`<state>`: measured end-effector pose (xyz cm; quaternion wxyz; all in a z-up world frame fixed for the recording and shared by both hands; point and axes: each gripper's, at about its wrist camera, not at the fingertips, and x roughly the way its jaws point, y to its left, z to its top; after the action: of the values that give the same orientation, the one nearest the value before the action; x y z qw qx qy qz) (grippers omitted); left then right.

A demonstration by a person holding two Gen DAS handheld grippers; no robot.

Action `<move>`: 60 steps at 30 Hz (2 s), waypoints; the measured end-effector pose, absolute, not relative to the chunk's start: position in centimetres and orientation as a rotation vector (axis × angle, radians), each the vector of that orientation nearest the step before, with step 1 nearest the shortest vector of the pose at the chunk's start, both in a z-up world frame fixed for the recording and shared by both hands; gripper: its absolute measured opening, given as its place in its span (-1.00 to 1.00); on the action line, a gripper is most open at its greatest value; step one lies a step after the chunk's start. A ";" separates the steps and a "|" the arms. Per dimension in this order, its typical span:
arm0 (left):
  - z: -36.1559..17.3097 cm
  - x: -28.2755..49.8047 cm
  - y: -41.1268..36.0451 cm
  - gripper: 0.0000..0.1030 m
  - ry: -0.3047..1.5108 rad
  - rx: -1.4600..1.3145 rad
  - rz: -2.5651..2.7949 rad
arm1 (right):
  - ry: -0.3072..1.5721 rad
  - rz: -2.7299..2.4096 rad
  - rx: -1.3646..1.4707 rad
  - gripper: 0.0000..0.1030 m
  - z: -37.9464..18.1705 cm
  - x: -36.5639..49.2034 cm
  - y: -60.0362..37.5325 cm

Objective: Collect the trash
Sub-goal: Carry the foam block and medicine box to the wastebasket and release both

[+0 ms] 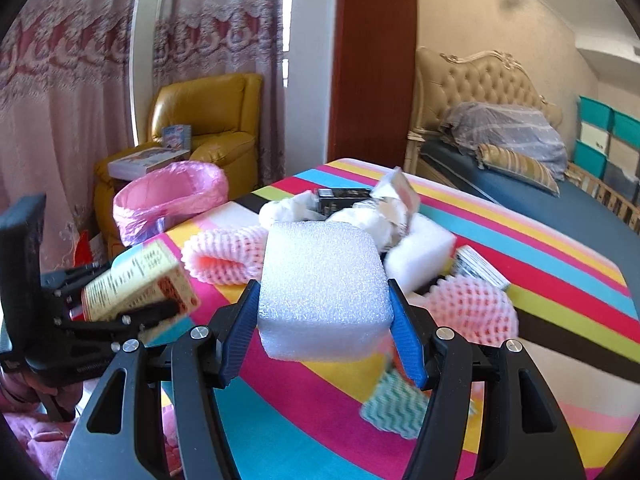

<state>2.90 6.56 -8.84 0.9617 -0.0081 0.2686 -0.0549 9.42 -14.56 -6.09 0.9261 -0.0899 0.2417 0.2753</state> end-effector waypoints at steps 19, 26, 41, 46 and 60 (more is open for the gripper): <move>-5.1 4.2 20.1 -0.05 0.462 -0.115 0.236 | 0.519 0.836 -0.226 0.16 -3.7 15.9 1.4; -4.2 7.0 26.3 -0.05 0.469 -0.164 0.298 | 0.577 0.886 -0.226 0.16 -2.9 19.3 9.4; -3.5 10.3 33.7 0.77 0.482 -0.213 0.420 | 0.587 0.865 -0.201 0.52 -1.2 24.0 17.0; -2.7 8.6 32.5 0.92 0.449 -0.124 0.469 | 0.556 0.851 -0.154 0.56 0.7 23.8 13.7; -1.6 5.9 24.1 0.92 0.412 -0.085 0.437 | 0.493 0.691 -0.204 0.65 1.2 19.5 -1.1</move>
<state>5.89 24.06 -1.63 0.9544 -0.0418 0.2028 0.2151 19.48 -1.11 1.18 0.9063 -0.0989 0.2388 0.3344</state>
